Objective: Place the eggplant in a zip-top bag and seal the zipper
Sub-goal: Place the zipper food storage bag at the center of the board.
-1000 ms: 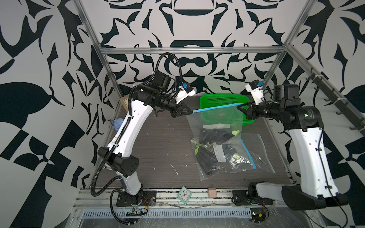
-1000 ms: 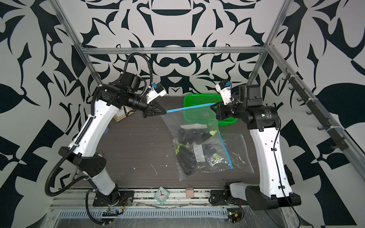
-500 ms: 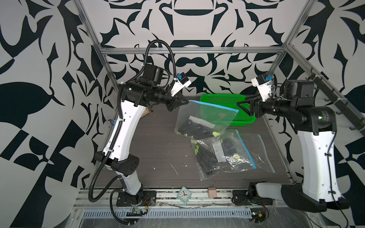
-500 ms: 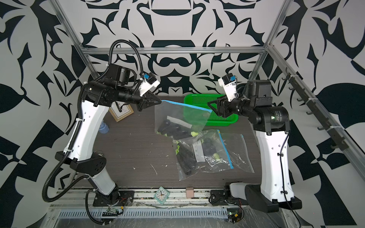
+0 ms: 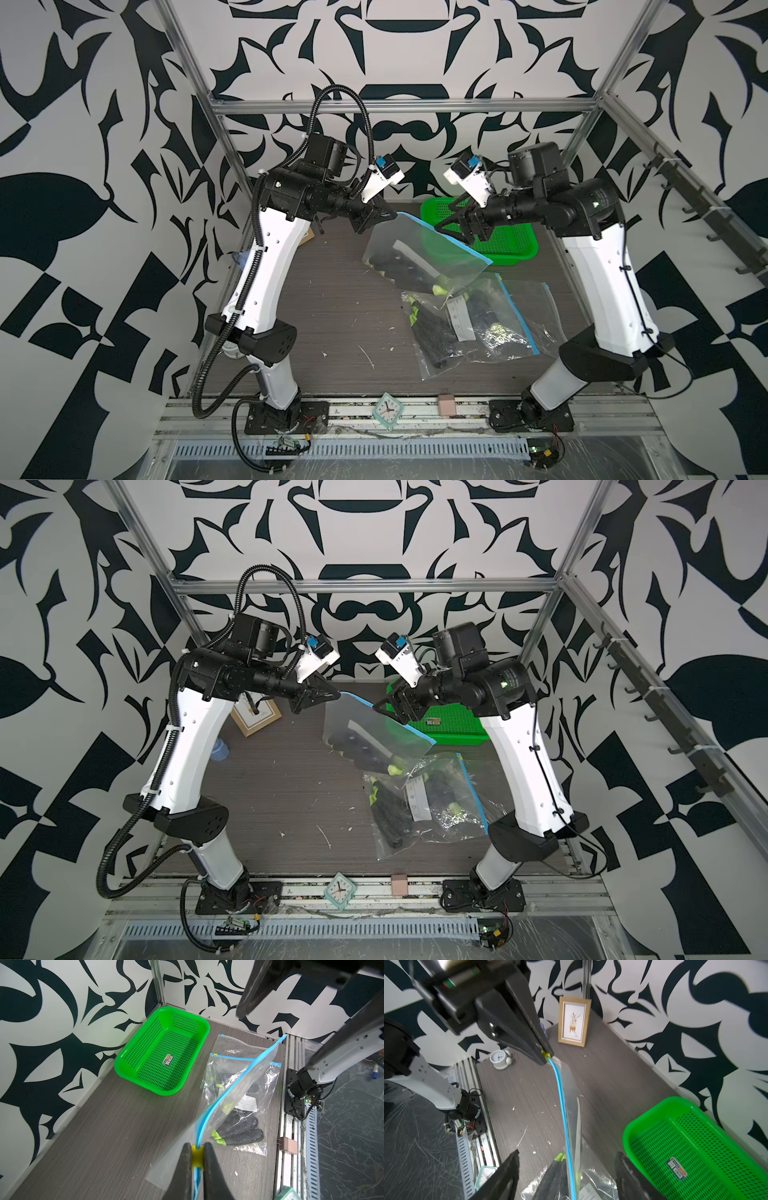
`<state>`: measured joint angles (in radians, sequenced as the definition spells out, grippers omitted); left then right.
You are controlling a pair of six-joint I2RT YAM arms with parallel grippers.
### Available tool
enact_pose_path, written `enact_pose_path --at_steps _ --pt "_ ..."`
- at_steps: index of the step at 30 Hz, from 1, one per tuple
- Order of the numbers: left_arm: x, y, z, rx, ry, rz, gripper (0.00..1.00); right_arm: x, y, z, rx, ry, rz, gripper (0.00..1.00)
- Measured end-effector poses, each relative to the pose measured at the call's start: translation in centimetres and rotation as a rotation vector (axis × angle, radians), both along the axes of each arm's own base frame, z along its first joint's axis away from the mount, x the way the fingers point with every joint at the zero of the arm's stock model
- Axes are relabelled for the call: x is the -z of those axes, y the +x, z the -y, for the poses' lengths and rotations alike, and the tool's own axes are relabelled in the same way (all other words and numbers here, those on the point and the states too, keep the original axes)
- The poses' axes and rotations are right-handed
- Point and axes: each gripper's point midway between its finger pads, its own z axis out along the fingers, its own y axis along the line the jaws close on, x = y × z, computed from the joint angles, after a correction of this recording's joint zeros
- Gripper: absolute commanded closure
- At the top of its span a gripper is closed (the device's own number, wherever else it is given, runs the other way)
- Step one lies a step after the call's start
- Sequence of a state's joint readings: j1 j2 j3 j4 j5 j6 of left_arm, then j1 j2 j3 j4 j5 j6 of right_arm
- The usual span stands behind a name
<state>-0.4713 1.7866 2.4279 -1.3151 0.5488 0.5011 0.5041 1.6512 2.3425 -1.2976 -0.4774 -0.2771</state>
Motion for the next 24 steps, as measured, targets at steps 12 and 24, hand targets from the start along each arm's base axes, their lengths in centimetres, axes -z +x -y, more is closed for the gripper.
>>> enact_pose_path --at_steps 12,24 --pt "1.0 0.1 0.1 0.004 0.012 -0.021 1.0 3.2 0.6 0.2 0.043 -0.127 -0.034 0.41" --pt "1.5 -0.9 -0.3 0.009 0.016 -0.04 1.0 6.1 2.7 -0.7 0.058 -0.172 -0.078 0.75"
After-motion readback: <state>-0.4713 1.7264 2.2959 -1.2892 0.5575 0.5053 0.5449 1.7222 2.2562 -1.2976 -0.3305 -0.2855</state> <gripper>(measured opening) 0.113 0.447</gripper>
